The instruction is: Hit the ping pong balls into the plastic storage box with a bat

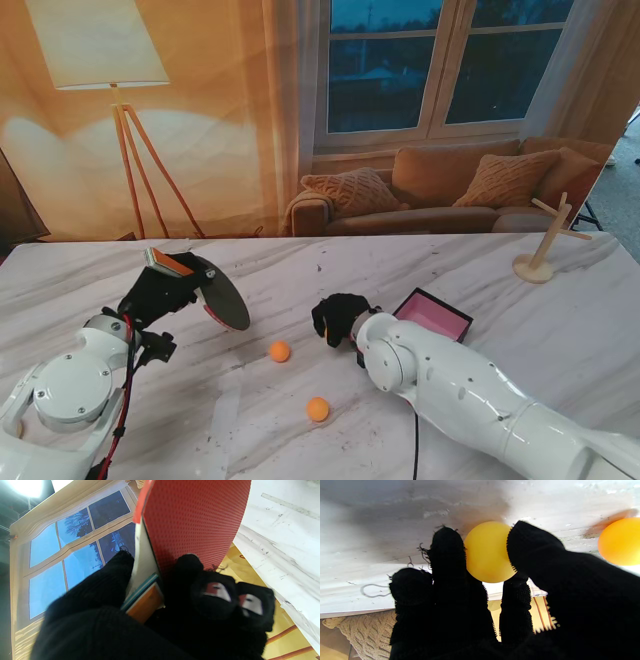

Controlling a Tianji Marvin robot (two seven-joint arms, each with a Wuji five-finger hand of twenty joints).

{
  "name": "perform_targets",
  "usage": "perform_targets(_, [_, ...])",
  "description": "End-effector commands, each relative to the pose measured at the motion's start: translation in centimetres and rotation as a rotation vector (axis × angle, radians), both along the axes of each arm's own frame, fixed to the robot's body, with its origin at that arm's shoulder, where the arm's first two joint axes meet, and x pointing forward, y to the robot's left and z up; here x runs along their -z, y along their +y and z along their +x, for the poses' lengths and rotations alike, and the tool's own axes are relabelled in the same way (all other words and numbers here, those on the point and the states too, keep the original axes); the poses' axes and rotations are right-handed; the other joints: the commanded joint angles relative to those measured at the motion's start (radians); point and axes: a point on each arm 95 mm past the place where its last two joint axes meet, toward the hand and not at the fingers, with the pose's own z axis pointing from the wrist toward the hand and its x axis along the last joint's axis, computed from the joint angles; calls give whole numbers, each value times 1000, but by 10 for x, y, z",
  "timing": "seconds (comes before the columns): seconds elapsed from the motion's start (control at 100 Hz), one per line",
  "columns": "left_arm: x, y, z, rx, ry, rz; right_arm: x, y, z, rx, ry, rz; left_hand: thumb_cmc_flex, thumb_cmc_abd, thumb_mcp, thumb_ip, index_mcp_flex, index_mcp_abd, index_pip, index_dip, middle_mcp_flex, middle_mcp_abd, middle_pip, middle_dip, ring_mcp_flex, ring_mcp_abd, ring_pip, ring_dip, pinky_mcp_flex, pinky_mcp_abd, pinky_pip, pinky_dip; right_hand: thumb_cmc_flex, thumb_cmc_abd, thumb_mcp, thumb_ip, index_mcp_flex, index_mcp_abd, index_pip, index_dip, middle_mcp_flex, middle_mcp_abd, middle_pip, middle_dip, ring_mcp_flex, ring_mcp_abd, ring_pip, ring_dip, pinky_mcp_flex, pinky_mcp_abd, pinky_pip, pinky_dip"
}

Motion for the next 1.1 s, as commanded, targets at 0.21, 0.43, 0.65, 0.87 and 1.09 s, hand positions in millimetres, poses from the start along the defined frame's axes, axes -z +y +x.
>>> perform_targets(0.21, [-2, -6, 0, 12, 5, -10, -8, 0, -5, -12, -12, 33, -5, 55, 77, 22, 61, 14, 44, 12, 50, -48, 35, -3, 38, 22, 42, 6, 17, -97, 83, -47, 119, 92, 98, 39, 187, -2, 166, 10, 172, -89, 95, 9, 78, -21, -9, 12, 50, -9, 46, -19])
perform_targets(0.43, [-3, -8, 3, 20, 13, -15, -29, 3, -8, -22, -53, 88, -5, 55, 76, 22, 61, 15, 45, 13, 50, -49, 35, -3, 38, 22, 42, 6, 17, -97, 83, -46, 121, 95, 96, 38, 205, 0, 176, 9, 179, -90, 96, 11, 82, -20, -9, 19, 54, -6, 48, -20])
perform_targets(0.65, [1, -15, 6, 27, 35, -33, -58, -2, -12, -16, -110, 144, -5, 55, 77, 22, 60, 15, 45, 14, 50, -49, 35, -2, 38, 22, 42, 6, 17, -97, 83, -46, 121, 92, 96, 39, 234, -4, 182, 6, 192, -92, 97, 13, 91, -20, -4, 30, 65, -5, 52, -19])
perform_targets(0.87, [5, -26, 9, 45, 61, -60, -86, -17, -18, 2, -158, 168, -4, 55, 77, 22, 59, 13, 46, 16, 50, -49, 35, -2, 37, 22, 41, 6, 16, -97, 83, -46, 122, 95, 92, 40, 241, -3, 180, 2, 198, -90, 94, 15, 92, -18, -4, 38, 67, 1, 54, -16])
perform_targets(1.09, [8, -43, 14, 49, 90, -116, -109, -36, -24, 18, -199, 168, -2, 55, 77, 22, 58, 15, 49, 19, 49, -47, 34, -1, 36, 22, 41, 6, 14, -97, 81, -46, 125, 103, 81, 41, 240, -4, 179, 3, 197, -94, 89, 19, 89, -20, -7, 43, 64, -1, 51, -14])
